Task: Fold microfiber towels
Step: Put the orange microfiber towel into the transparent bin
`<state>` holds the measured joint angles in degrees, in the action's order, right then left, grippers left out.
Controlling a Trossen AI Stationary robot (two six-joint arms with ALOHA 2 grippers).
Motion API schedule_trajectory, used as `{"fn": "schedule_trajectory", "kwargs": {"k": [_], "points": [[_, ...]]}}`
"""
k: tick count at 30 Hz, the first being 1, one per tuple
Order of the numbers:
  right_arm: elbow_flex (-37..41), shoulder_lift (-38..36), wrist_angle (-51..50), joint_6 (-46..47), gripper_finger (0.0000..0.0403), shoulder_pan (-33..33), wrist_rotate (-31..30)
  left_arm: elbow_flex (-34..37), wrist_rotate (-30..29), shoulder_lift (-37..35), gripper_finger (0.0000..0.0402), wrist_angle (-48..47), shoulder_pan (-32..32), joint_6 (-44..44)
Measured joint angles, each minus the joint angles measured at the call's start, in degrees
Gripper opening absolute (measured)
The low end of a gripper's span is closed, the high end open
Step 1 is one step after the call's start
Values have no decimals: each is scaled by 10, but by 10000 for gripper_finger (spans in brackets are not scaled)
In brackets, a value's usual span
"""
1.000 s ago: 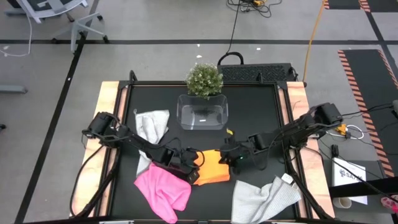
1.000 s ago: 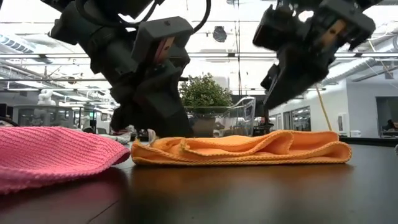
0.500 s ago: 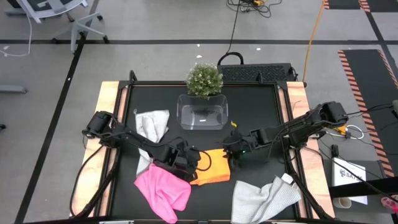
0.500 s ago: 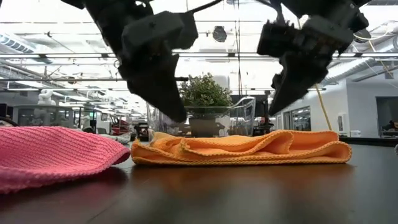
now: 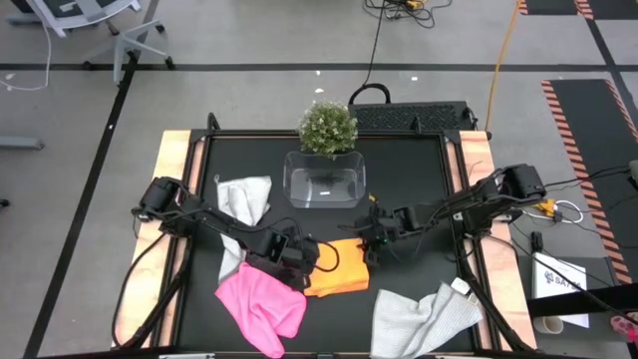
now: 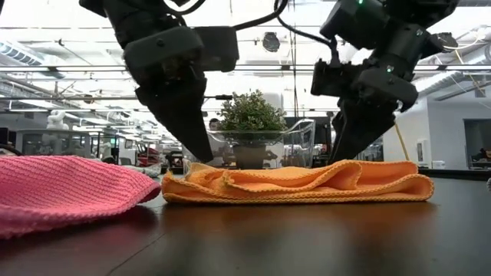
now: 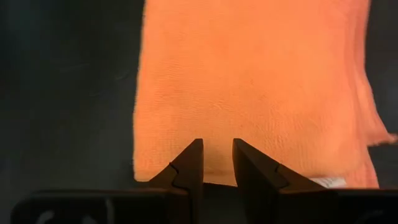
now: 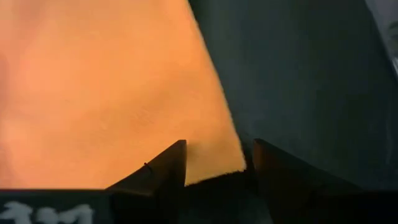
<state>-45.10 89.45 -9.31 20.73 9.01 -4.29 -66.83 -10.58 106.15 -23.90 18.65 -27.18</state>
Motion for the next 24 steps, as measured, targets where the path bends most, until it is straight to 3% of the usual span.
{"fn": "schedule_trajectory", "kwargs": {"k": [6,24], "points": [[0,18,3,1,178,-12,4,0,12,0,88,-2,0,45],[0,16,11,-2,178,-15,17,0,6,0,88,-23,-12,36]]}}
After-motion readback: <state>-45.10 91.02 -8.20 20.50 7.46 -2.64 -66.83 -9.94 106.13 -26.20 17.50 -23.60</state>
